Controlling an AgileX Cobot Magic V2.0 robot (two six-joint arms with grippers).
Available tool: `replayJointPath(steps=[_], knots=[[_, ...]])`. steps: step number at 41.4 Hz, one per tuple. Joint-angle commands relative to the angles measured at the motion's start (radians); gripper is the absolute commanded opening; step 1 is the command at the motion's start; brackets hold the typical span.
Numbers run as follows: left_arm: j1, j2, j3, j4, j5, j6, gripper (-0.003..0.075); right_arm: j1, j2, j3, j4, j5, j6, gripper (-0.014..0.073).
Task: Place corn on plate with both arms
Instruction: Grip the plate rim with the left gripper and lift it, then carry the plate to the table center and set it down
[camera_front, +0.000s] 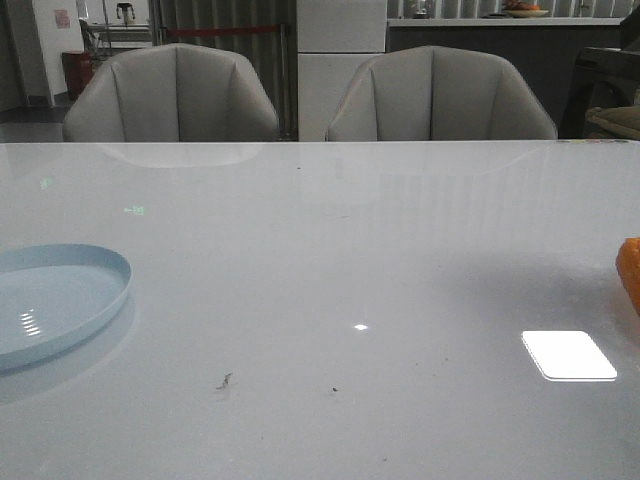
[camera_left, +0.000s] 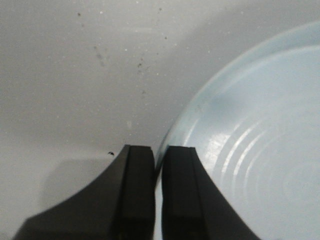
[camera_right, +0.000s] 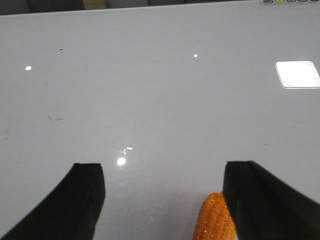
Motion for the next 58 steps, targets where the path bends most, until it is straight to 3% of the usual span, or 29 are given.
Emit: replayJointPath(steps=[1,12,25,37,52,58], knots=[[-0.001,-0.05,-0.027,-0.014,-0.02,-0.011,0.0092,-0.003,-0.017,-0.035,-0.007,-0.08,-0.009,0.0594],[-0.001,-0.05,-0.075,-0.086,0.029,0.036,0.0092,-0.003,-0.017,-0.035,-0.007,-0.08,-0.009,0.0594],[-0.043,-0.05,-0.313,-0.298,0.164,0.156,0.0092,-0.003,-0.017,-0.035,-0.007,-0.08,-0.009,0.0594],[-0.191,-0.05,-0.461,-0.388,0.182,0.164,0.0092,-0.003,-0.017,-0.035,-0.007,-0.08,-0.009,0.0594],[-0.423,0.061,-0.461,-0.411,0.165,0.155,0.0092,-0.003,-0.017,-0.035,-0.007,-0.08,-0.009,0.0594],[-0.461,0.129,-0.461,-0.405,0.172,0.155,0.009,-0.003,-0.017,-0.035,-0.007,-0.08,-0.009,0.0594]])
